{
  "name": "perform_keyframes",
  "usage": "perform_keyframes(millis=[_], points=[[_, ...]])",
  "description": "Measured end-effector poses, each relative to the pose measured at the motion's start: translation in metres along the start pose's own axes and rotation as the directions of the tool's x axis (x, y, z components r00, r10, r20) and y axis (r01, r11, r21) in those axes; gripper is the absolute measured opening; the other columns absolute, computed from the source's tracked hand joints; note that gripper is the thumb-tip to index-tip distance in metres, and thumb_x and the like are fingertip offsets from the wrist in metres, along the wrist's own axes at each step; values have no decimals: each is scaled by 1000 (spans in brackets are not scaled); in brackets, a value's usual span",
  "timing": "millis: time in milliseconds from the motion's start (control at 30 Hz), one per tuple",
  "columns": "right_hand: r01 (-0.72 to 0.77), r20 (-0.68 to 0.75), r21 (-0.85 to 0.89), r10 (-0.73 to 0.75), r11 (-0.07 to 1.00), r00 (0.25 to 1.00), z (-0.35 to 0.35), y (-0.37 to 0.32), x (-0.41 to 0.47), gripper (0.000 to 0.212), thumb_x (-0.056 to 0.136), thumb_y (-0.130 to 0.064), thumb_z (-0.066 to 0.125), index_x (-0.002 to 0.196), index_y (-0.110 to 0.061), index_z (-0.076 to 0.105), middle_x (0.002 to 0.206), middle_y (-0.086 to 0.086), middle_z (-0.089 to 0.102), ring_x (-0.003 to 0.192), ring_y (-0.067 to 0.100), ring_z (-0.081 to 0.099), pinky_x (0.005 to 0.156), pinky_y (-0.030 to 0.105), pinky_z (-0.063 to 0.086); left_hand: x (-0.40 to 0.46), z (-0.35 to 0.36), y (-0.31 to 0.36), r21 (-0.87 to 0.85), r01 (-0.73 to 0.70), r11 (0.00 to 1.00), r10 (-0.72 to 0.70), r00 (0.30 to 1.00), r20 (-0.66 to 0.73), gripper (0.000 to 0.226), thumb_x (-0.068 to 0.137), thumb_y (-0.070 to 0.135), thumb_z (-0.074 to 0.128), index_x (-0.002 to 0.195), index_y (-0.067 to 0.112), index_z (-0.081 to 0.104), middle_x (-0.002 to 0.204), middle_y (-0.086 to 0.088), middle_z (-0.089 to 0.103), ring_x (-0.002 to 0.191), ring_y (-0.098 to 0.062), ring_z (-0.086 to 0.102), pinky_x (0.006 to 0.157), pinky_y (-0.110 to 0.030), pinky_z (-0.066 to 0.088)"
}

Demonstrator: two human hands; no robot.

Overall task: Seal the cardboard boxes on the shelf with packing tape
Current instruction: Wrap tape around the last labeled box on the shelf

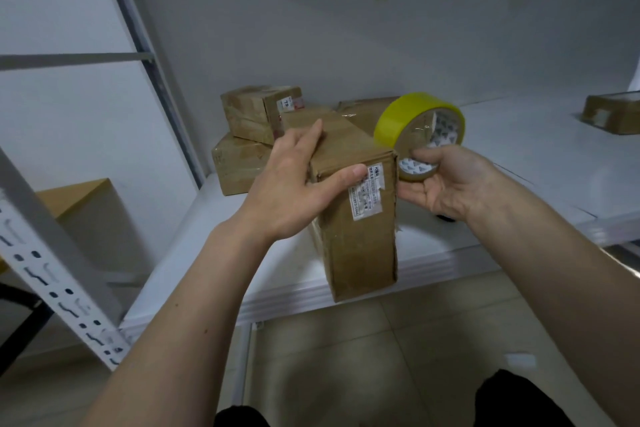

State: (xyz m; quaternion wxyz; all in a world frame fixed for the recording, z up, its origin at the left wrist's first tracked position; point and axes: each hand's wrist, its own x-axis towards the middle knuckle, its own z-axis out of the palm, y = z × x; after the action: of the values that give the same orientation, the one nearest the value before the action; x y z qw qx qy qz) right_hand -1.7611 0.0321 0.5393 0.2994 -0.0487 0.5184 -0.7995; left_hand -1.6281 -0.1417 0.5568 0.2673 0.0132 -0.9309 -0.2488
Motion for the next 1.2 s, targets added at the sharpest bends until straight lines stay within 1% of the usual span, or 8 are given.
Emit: perform_keyframes(millis=[367, 500, 600, 767, 867, 967, 1100, 1200], points=[[-10, 83, -139, 21, 990, 996, 7, 38, 0, 35, 95, -36, 46, 108, -11, 67, 94, 16, 73, 89, 26, 67, 83, 38, 52, -18, 28, -8, -86, -84, 993, 65, 976, -207, 105, 54, 62, 77, 138, 12, 40, 143, -2, 37, 144, -23, 30, 118, -37, 29], [139, 165, -194, -107, 971, 980, 23, 18, 2, 18, 95, -25, 48, 81, -19, 59, 74, 3, 67, 63, 16, 63, 60, 29, 51, -32, 59, 5, -40, -67, 997, 36, 844, -536, 96, 64, 55, 78, 131, -4, 43, 137, -19, 41, 142, -37, 28, 114, -9, 15], [306, 214, -369, -240, 878, 947, 40, -8, 7, 11, 86, -26, 60, 77, -20, 59, 70, 0, 64, 66, 20, 59, 62, 29, 42, -41, 86, 11, -110, -66, 992, -30, 714, -699, 95, 71, 42, 83, 135, -13, 38, 139, -26, 34, 145, -43, 20, 121, -22, 11], [338, 290, -605, -196, 721, 937, 29, -12, 13, 26, 90, -30, 63, 111, -15, 65, 97, 2, 74, 94, 22, 69, 82, 32, 55, -77, 148, 19, -106, 25, 994, -81, 821, -565, 91, 89, 54, 57, 150, 1, 17, 158, -13, 15, 151, -35, -3, 123, -38, 0], [377, 362, -790, -128, 483, 923, 15, -6, 12, 13, 89, -27, 65, 93, -15, 68, 88, 1, 72, 85, 18, 69, 81, 33, 54, -105, 164, 14, 50, 35, 998, -5, 865, -502, 66, 94, 58, 48, 133, 5, 48, 133, -16, 46, 128, -38, 43, 104, -46, 33], [404, 427, -814, -41, 417, 903, 13, 3, 10, 29, 83, -20, 74, 110, -10, 67, 105, 4, 73, 99, 17, 69, 91, 34, 54, -97, 141, -5, 69, 41, 997, 3, 842, -540, 43, 85, 55, 57, 108, 18, 56, 99, -7, 55, 93, -28, 52, 81, -40, 37], [451, 440, -827, -113, 336, 891, 3, 7, 12, 33, 78, -19, 78, 109, -13, 68, 103, 2, 73, 98, 16, 69, 94, 41, 53, -48, 96, -32, 230, -29, 973, 101, 945, -312, 75, 78, 65, 53, 126, 9, 59, 129, -9, 58, 127, -29, 49, 112, -48, 31], [469, 422, -817, -207, 337, 883, -3, 13, 7, 29, 81, -23, 75, 108, -13, 71, 102, -1, 74, 97, 13, 69, 95, 39, 52, -30, 86, -45, 357, -113, 927, 194, 960, -202, 71, 77, 73, 44, 110, 14, 69, 103, -4, 67, 102, -27, 61, 99, -45, 42]])
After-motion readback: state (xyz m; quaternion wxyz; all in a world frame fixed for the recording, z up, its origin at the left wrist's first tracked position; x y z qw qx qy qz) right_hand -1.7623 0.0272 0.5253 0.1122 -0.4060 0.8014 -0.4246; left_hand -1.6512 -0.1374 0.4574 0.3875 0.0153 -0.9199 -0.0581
